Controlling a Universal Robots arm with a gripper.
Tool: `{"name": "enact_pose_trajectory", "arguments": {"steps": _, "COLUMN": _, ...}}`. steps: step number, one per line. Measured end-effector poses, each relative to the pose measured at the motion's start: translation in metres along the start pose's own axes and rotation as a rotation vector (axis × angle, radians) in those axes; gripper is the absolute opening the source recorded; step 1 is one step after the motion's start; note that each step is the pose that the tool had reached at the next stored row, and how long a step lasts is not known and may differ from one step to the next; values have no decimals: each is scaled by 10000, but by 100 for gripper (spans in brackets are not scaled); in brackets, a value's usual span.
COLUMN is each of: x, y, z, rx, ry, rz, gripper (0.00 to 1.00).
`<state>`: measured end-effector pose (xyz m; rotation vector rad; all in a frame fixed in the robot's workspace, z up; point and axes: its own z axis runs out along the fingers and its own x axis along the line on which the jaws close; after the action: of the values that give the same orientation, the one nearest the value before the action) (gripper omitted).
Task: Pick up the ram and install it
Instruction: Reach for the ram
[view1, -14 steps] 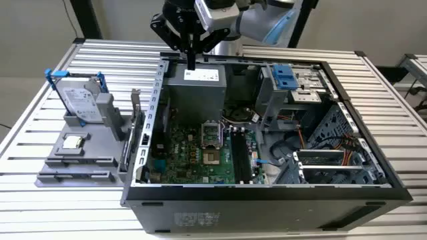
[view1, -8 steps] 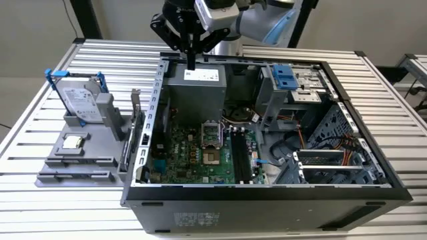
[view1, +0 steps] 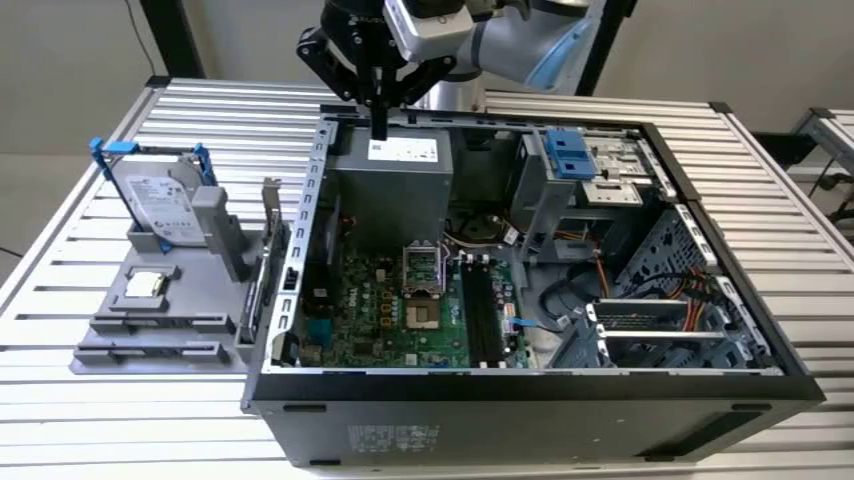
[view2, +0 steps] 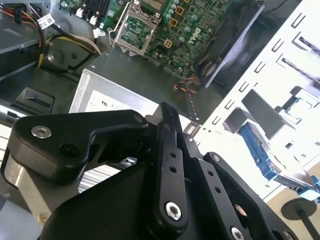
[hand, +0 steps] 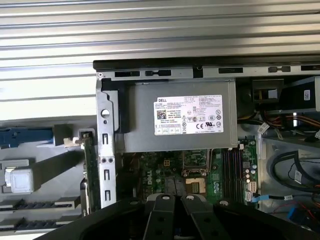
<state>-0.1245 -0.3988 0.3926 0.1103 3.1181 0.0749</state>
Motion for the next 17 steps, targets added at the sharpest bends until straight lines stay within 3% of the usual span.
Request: {"name": "enact_pose_trajectory", "arguments": {"steps": 17, "x": 59, "y": -4, "z": -1, "rx": -1, "ry": 0, "rz": 0, "gripper": 0}}
